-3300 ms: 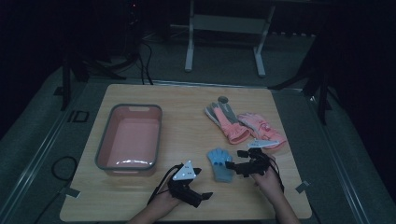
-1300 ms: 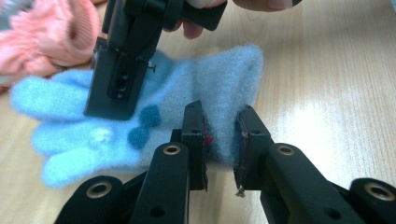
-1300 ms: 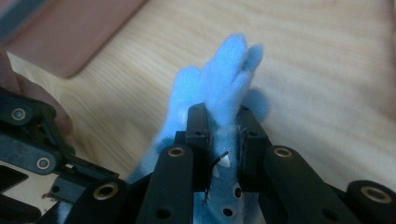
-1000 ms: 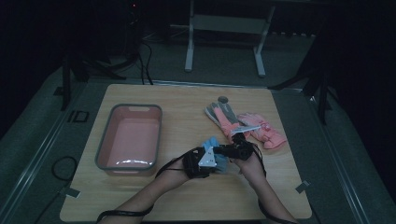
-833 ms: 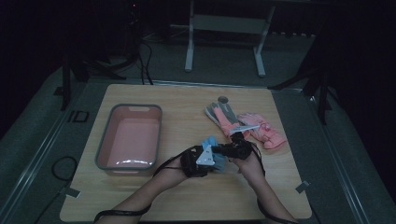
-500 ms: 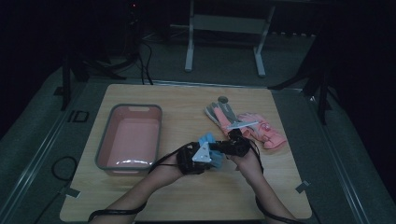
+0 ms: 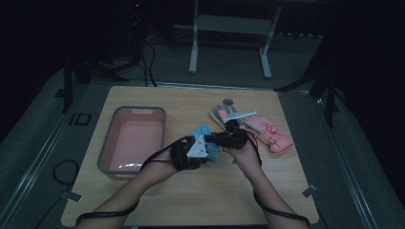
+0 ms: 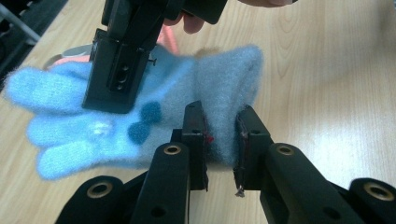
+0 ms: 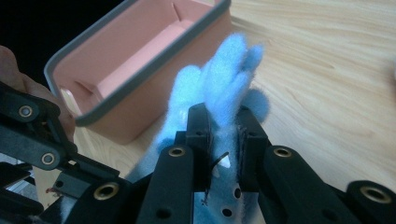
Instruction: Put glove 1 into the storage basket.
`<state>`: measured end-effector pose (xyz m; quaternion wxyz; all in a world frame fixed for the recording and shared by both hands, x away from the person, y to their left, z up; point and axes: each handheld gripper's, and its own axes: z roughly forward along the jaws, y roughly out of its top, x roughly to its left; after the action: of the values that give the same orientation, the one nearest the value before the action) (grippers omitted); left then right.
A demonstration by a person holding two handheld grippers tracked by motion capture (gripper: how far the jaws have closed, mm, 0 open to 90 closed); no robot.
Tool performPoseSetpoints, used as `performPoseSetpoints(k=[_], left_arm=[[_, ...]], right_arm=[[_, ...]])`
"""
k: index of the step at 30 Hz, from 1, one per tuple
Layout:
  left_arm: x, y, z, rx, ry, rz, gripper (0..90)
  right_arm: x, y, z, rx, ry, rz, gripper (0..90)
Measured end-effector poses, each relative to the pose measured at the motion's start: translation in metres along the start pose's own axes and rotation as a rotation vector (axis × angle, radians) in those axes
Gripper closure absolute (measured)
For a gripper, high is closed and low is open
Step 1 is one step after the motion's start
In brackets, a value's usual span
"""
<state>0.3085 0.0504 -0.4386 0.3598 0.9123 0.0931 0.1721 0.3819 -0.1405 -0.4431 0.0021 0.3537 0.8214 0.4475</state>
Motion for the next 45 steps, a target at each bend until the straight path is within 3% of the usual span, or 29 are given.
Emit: performPoseSetpoints(k=[10,28,45], left_arm=[[0.016,-0.017,-0.026,0.003,0.02,-0.054,77.6],[0.036,-0.064,-0.066,0.042,0.071,-0.119,77.6],[0.046,-0.131,-0.101,0.111,0.131,-0.221,77.6]], right_arm=[[0.015,0.026,0.022,0.008,0.035,-0.022,79.2],[0.049,0.059,0.077,0.026,0.083,-0.052,79.1],[0.088,0.08,0.149,0.065,0.163,-0.066,79.2]])
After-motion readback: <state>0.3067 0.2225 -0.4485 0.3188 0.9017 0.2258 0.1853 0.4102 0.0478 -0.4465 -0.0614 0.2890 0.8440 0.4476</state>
